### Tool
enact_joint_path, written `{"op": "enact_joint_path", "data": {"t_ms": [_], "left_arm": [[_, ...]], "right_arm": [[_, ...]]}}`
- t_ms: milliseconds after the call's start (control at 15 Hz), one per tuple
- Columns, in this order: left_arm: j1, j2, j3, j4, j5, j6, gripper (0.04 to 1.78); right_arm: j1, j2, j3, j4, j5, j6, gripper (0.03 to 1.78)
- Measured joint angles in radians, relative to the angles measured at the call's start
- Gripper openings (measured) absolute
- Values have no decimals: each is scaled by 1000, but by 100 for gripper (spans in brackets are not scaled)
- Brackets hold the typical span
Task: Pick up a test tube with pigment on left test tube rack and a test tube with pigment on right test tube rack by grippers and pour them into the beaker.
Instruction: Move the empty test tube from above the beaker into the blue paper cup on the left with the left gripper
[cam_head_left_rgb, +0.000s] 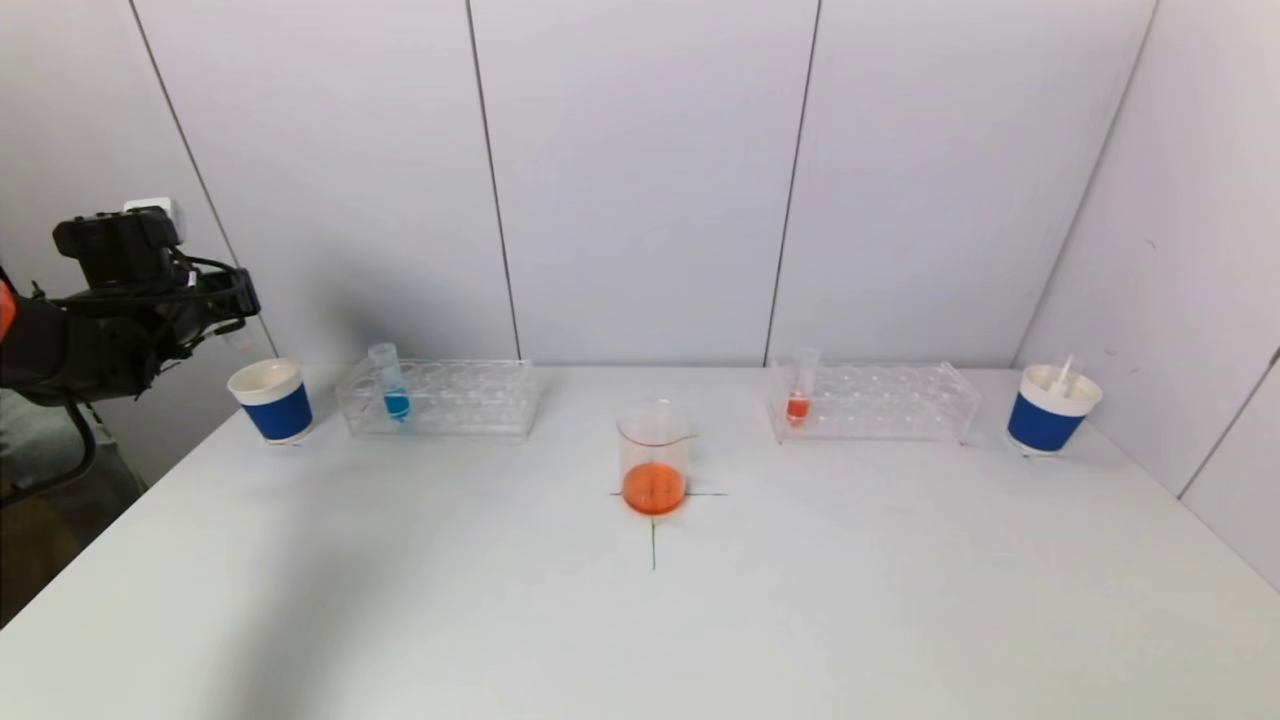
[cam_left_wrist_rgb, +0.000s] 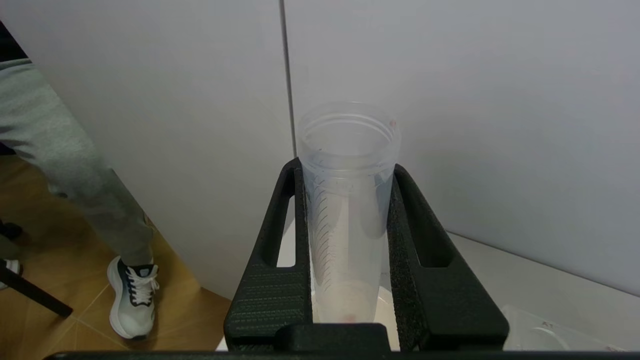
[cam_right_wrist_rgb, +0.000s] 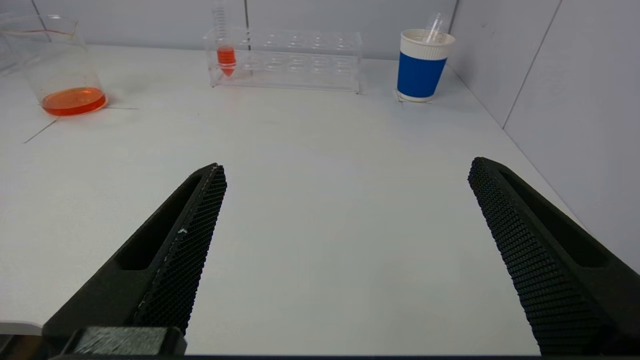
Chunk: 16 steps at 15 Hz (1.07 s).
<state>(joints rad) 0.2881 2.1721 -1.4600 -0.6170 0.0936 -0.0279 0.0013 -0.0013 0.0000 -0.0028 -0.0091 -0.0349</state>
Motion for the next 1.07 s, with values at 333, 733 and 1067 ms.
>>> {"op": "enact_joint_path", "data": {"t_ms": [333,733,1067], "left_arm": [[7,68,-6,-55,-12,-2,45],[7,89,42,-114,-24,2,45],[-3,90,137,-239,-53,9,45]], "right_arm": [[0,0,0,0,0,0,176],[0,0,0,0,0,0,176],[0,0,0,0,0,0,176]]}}
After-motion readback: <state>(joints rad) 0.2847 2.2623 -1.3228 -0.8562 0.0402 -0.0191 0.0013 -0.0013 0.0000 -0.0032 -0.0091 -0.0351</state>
